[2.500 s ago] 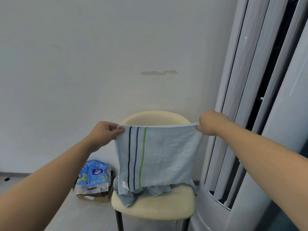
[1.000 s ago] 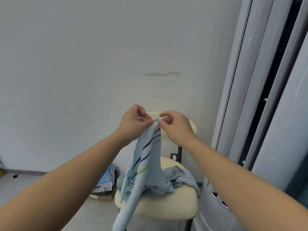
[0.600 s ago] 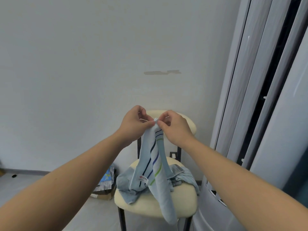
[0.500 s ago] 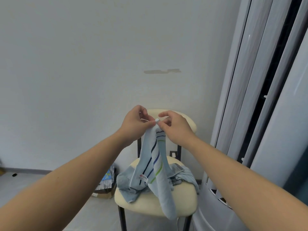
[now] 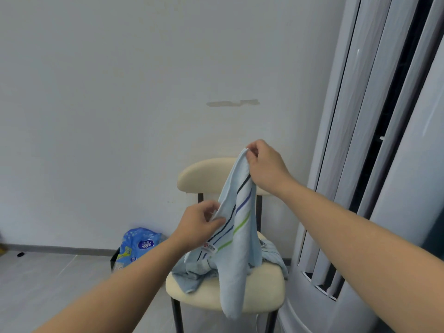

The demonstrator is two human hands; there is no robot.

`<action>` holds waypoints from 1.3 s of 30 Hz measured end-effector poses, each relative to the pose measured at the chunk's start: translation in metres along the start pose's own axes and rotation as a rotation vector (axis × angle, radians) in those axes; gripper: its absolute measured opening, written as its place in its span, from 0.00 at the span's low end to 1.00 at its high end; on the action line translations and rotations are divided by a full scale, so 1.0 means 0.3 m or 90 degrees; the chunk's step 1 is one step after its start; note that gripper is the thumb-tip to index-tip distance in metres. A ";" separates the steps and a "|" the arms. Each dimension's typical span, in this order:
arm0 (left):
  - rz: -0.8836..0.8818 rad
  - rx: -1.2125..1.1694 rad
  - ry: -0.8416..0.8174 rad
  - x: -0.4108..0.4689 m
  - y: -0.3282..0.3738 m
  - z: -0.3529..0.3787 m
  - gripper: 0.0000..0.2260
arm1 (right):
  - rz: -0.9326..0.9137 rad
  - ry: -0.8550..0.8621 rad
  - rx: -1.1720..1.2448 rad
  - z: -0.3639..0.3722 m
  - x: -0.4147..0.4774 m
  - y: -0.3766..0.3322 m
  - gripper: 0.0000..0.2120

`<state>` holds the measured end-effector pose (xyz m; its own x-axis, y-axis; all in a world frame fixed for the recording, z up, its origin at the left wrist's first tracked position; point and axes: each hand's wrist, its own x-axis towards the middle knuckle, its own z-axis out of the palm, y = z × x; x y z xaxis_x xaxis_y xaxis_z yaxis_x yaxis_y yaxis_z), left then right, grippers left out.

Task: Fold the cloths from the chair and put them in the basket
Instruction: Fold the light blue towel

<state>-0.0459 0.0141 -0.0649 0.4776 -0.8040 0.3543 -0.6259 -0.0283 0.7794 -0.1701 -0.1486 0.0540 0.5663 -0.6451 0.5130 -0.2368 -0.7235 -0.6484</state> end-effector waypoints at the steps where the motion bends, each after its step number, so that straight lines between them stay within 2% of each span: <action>1: -0.006 0.011 -0.027 -0.007 -0.011 0.005 0.05 | 0.005 0.014 0.002 -0.009 0.012 0.005 0.03; 3: -0.027 0.068 -0.088 -0.016 -0.032 0.007 0.02 | 0.010 0.042 0.012 -0.031 0.030 0.012 0.04; 6: -0.065 0.140 -0.137 -0.017 -0.071 -0.009 0.09 | 0.033 0.085 0.061 -0.060 0.055 0.038 0.05; 10: -0.081 0.173 -0.091 0.011 -0.099 -0.081 0.10 | 0.076 0.134 0.114 -0.086 0.077 0.094 0.04; 15: -0.052 0.251 -0.021 0.096 -0.105 -0.213 0.09 | 0.125 0.192 0.100 -0.131 0.075 0.159 0.05; 19: -0.041 0.264 -0.017 0.152 -0.063 -0.313 0.07 | 0.144 0.181 0.063 -0.158 0.064 0.207 0.08; 22: -0.054 0.237 -0.006 0.176 -0.024 -0.368 0.14 | 0.140 0.150 0.055 -0.166 0.057 0.233 0.10; 26: -0.078 0.143 0.009 0.173 0.022 -0.407 0.08 | 0.145 0.135 0.058 -0.172 0.045 0.251 0.14; 28: -0.094 0.078 0.010 0.165 0.043 -0.414 0.10 | 0.149 0.141 0.053 -0.172 0.043 0.255 0.14; 35: -0.137 -0.008 0.069 0.175 0.051 -0.423 0.05 | 0.167 0.121 0.100 -0.175 0.041 0.271 0.03; 39: -0.165 -0.094 0.108 0.178 0.054 -0.437 0.04 | 0.180 0.095 0.112 -0.197 0.033 0.282 0.02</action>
<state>0.0502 0.0487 0.0344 0.7128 -0.6703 0.2064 -0.3806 -0.1226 0.9166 -0.2313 -0.2307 0.0373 0.3729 -0.8521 0.3672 -0.2207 -0.4659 -0.8569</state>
